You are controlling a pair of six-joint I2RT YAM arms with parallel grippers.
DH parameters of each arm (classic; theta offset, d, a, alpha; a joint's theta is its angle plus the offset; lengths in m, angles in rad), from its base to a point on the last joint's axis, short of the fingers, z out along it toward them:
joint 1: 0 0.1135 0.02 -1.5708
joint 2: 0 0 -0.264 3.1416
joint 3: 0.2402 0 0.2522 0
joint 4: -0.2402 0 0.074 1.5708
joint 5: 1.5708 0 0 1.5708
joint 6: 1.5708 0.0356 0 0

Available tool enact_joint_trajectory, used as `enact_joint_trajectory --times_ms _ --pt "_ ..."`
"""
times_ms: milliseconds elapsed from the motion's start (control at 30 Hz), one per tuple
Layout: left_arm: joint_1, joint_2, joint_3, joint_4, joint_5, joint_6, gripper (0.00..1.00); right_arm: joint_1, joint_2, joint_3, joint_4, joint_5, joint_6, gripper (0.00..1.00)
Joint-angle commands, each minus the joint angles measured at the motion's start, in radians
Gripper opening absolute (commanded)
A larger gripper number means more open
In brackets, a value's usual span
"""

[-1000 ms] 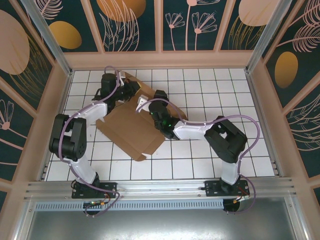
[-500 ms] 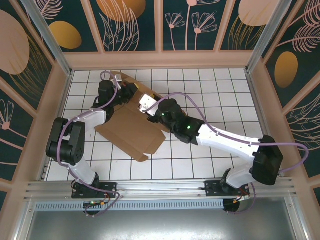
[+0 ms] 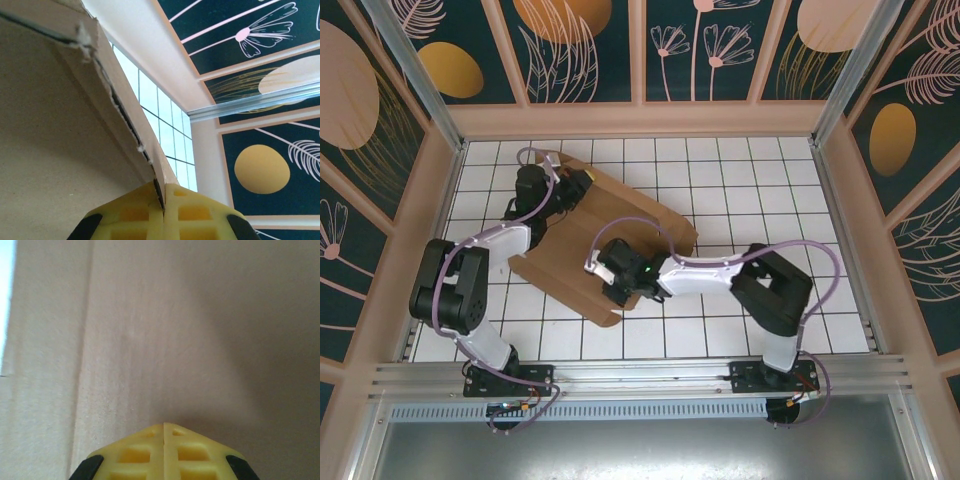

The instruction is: Fold the paper box

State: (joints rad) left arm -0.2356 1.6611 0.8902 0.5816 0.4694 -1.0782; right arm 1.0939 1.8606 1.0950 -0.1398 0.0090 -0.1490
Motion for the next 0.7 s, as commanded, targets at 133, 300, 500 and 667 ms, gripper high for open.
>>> enact_joint_trajectory --times_ms 133,300,500,667 --pt "0.0 -0.091 -0.043 -0.092 -0.11 0.081 0.0 0.0 0.071 0.01 -0.003 -0.019 0.111 0.0" --pt "0.002 -0.128 -0.073 -0.118 -0.165 0.058 0.0 -0.012 0.109 -0.02 -0.064 -0.006 0.111 0.0" --pt "0.001 -0.184 -0.088 -0.212 -0.254 0.098 0.0 -0.048 0.051 -0.09 -0.092 -0.013 0.146 0.0" --pt "-0.001 -0.211 -0.111 -0.234 -0.298 0.075 0.0 -0.094 -0.017 -0.153 -0.095 -0.036 0.161 0.0"
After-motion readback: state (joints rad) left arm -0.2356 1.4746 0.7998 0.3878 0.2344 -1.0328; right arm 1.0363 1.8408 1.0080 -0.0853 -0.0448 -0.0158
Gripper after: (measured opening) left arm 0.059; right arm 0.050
